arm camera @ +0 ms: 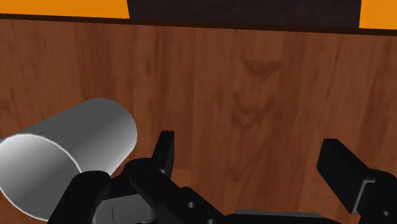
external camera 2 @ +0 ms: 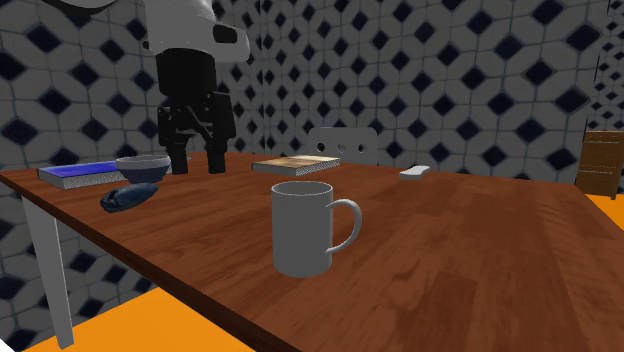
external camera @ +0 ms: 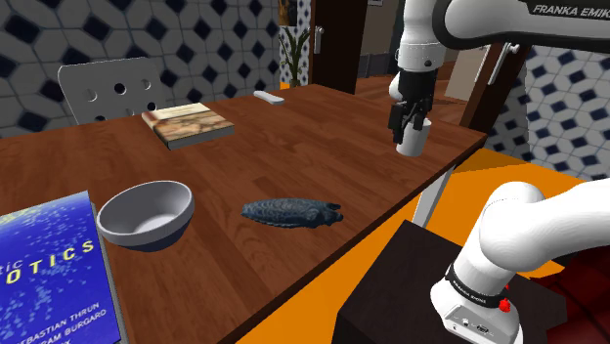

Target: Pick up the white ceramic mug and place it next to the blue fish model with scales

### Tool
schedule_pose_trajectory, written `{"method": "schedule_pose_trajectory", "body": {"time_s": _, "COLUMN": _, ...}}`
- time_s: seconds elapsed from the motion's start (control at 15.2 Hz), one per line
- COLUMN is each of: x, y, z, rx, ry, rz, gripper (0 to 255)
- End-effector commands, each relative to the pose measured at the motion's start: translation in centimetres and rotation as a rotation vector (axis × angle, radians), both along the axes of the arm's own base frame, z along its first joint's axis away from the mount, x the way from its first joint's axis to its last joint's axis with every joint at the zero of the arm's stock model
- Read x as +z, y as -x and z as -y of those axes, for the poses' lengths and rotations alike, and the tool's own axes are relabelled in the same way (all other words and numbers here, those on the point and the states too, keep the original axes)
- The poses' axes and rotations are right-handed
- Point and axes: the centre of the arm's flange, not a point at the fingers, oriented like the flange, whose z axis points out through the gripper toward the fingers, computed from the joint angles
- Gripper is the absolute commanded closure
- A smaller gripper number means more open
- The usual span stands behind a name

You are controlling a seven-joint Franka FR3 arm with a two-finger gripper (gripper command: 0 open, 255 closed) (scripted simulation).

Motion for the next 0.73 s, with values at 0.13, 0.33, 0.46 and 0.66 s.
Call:
{"method": "schedule_pose_trajectory", "body": {"time_s": 0.13, "x": 0.1, "y": -0.5, "z": 2.9, "rx": 0.053, "ry": -0.021, "rz": -0.023, "gripper": 0}}
{"method": "schedule_pose_trajectory", "body": {"time_s": 0.33, "x": 0.1, "y": -1.6, "z": 7.1, "rx": 0.133, "ry": -0.053, "rz": -0.059, "gripper": 0}}
{"method": "schedule_pose_trajectory", "body": {"time_s": 0.46, "x": 0.0, "y": -2.5, "z": 9.9, "rx": 0.186, "ry": -0.074, "rz": -0.082, "gripper": 0}}
{"method": "schedule_pose_trajectory", "body": {"time_s": 0.66, "x": -0.2, "y": -3.8, "z": 13.2, "rx": 0.251, "ry": -0.099, "rz": -0.11, "gripper": 0}}
